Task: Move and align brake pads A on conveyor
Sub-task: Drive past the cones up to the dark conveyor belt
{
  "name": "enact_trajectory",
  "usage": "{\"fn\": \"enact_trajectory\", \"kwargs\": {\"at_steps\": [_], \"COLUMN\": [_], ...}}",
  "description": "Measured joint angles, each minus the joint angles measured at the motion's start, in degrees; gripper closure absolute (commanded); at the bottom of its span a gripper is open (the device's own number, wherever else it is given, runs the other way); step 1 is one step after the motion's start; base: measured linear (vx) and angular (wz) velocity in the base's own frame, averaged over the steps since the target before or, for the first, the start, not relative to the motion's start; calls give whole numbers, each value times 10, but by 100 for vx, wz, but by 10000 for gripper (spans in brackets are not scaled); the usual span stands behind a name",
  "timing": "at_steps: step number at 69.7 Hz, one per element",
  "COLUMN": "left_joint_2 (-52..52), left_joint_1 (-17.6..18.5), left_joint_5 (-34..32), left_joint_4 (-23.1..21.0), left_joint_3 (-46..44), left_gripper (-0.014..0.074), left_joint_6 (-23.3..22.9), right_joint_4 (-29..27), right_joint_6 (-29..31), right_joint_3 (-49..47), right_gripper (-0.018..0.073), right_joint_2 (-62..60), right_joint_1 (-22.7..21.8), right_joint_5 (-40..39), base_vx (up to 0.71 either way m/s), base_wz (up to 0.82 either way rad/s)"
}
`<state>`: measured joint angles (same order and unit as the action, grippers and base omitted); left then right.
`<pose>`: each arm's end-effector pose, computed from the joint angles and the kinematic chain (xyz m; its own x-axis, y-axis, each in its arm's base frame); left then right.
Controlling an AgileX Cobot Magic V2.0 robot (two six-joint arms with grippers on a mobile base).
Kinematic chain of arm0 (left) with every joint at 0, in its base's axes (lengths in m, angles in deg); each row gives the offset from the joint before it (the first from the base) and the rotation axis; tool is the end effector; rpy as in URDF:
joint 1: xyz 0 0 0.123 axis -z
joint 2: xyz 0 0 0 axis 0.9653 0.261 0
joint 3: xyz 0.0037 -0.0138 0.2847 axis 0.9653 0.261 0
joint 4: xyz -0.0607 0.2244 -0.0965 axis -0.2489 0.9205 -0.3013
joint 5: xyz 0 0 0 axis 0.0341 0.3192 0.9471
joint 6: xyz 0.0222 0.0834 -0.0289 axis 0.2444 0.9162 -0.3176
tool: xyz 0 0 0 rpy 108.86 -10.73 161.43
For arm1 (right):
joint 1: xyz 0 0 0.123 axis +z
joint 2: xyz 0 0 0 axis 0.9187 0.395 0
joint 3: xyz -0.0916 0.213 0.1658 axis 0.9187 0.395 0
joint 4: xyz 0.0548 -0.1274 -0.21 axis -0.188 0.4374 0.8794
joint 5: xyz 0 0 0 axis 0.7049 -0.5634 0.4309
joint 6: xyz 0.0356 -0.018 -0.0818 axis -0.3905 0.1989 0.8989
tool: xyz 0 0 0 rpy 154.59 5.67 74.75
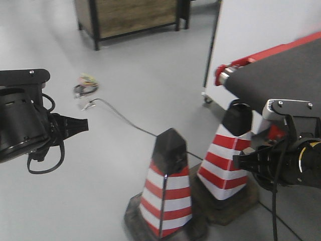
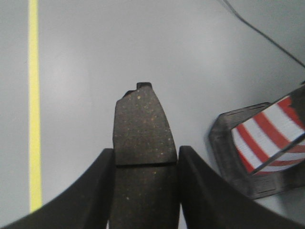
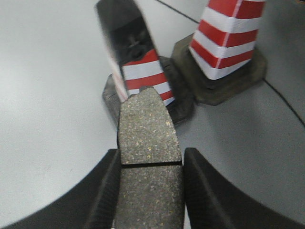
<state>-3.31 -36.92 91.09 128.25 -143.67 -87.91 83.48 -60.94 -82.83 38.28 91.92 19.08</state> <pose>0.2483 -0.1214 0.2960 -0.7125 -0.1909 -0.6752 -0.3575 0.9268 0.1153 0.2074 0.0781 0.2734 -0.7839 0.0442 -0.6193 -0.0143 0.9959 0.0892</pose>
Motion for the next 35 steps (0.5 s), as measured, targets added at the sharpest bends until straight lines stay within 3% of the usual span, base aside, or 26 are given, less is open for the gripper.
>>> {"fn": "enact_trajectory", "kwargs": {"at_steps": [35], "left_joint_2": [0], "left_joint_1": [0], "left_joint_5": [-1], "left_joint_4": [0], "left_joint_3": [0], "left_gripper": [443], "left_joint_6": [0], "right_joint_4": [0], "right_joint_6": [0], "right_joint_3": [0], "right_gripper": [405], "right_joint_2": [0], "right_joint_1": [0], "right_joint_5": [0], "base_vx": [22], "base_wz": [-64]}}
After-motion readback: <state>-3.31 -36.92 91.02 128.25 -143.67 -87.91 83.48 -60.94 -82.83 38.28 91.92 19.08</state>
